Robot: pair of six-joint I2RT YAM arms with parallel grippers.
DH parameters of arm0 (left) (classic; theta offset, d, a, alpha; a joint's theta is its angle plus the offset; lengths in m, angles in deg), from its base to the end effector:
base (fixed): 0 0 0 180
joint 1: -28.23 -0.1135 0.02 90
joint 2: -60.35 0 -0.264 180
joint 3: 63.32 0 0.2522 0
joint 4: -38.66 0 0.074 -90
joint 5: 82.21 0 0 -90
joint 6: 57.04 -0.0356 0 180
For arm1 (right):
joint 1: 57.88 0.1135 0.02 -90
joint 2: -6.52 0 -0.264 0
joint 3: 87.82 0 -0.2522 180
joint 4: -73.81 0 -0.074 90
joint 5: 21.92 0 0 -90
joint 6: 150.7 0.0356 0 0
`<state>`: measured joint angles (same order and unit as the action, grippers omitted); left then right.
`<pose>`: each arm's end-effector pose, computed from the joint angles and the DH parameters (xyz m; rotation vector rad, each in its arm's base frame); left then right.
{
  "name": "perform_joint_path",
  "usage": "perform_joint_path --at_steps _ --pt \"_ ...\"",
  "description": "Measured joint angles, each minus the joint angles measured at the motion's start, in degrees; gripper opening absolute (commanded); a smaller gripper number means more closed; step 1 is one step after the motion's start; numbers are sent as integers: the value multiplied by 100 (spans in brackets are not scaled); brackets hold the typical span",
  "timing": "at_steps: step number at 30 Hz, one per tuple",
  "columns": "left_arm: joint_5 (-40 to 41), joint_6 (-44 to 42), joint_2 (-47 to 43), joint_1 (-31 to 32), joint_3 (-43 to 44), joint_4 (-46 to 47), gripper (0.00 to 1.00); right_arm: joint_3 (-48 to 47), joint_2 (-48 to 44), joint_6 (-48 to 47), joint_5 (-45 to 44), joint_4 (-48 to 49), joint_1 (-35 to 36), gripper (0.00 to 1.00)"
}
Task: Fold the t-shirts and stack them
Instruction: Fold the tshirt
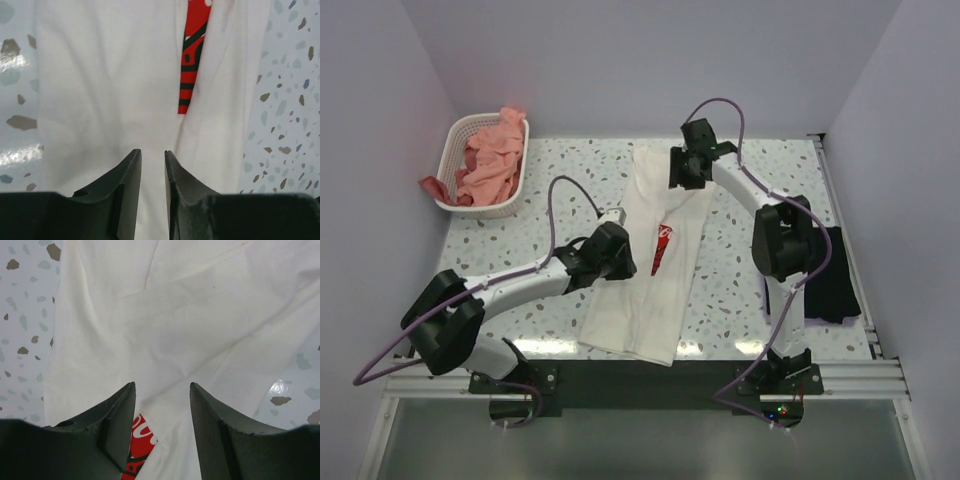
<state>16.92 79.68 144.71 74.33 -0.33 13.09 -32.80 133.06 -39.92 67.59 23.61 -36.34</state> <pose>0.2145 -0.2147 0.2046 -0.0906 2.4538 -0.5662 0.4625 0.1822 0.2327 -0.0129 2.4994 0.3028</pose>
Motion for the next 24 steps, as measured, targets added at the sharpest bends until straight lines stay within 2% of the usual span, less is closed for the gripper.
perform_joint_path --at_steps 4,10,12,17,24 --pt "7 -4 -573 -138 -706 -83 27 669 -317 105 -4 271 26 43" --pt "0 -2 -1128 -205 -1399 -164 27 629 243 101 -46 319 33 38" --pt "0 -2 -1276 -232 -1543 -212 27 378 575 79 -68 280 31 38" --pt "-103 -7 -1510 -382 -1784 -286 29 -916 1311 -13 -146 101 20 38" --pt "-573 -144 -1550 -841 -1825 -240 36 -2892 2516 -173 -44 33 -83 46"
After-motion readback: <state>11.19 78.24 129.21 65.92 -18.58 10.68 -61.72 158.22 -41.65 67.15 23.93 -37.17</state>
